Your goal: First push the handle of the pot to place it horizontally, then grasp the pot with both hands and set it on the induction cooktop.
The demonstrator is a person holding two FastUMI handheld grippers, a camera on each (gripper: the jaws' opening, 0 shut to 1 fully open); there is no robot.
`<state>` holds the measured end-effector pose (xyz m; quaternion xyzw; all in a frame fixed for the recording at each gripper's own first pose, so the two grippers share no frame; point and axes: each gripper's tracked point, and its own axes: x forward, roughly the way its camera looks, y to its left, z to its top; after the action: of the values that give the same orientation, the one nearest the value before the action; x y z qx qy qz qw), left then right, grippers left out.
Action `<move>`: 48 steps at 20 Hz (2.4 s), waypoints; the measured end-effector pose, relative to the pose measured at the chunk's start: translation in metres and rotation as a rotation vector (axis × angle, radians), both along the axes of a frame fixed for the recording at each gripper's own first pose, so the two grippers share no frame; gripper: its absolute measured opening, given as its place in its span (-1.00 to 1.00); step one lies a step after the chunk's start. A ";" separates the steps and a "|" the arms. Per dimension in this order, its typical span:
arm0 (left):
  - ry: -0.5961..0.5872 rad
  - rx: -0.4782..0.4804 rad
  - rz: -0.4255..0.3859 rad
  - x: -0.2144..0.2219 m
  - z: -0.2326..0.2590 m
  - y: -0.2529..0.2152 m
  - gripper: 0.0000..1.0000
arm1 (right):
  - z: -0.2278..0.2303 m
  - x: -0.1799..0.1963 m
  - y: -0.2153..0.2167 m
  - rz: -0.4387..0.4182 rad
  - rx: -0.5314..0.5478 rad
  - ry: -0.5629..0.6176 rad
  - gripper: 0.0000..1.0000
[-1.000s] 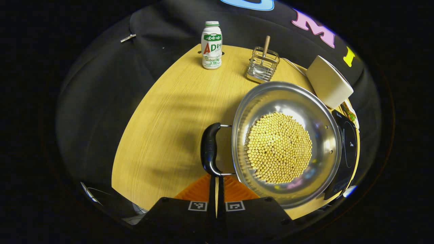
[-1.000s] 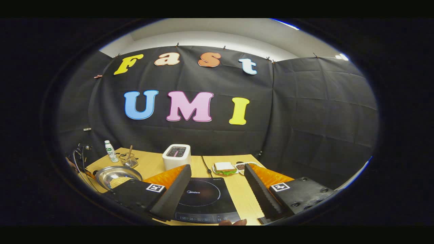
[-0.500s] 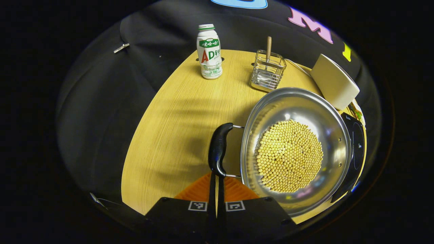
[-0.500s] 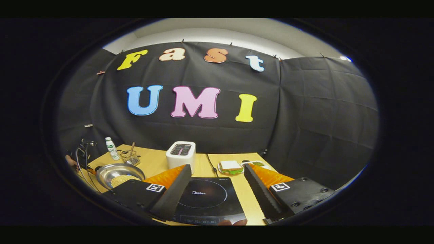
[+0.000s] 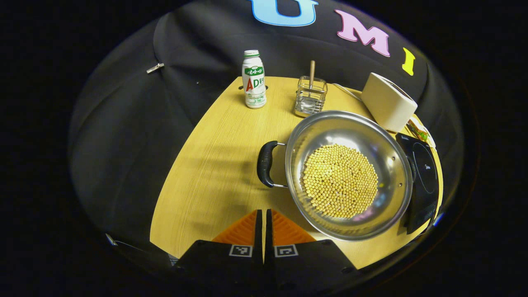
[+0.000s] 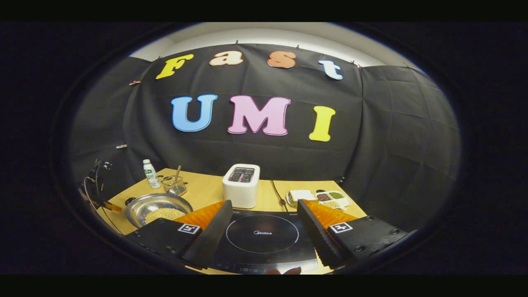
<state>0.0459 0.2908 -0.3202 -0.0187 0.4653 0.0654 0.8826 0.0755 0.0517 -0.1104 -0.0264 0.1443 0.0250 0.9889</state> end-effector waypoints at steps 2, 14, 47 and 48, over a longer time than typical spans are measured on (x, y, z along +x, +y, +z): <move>-0.082 0.042 -0.047 0.008 0.019 0.000 -0.90 | -0.011 0.004 0.023 0.052 0.016 0.031 0.95; -0.182 -0.047 -0.111 0.050 0.021 -0.011 0.85 | -0.116 0.026 0.135 0.204 0.126 0.328 0.96; -0.125 -0.120 -0.100 0.096 -0.035 -0.012 0.19 | -0.238 0.047 0.179 0.116 0.152 0.677 0.07; -0.129 -0.111 -0.101 0.094 -0.028 -0.015 0.19 | -0.233 0.046 0.176 0.122 0.153 0.677 0.07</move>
<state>0.1394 0.2760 -0.3480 -0.0481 0.4106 -0.0064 0.9105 0.1213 0.2281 -0.3432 0.0491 0.4599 0.1018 0.8807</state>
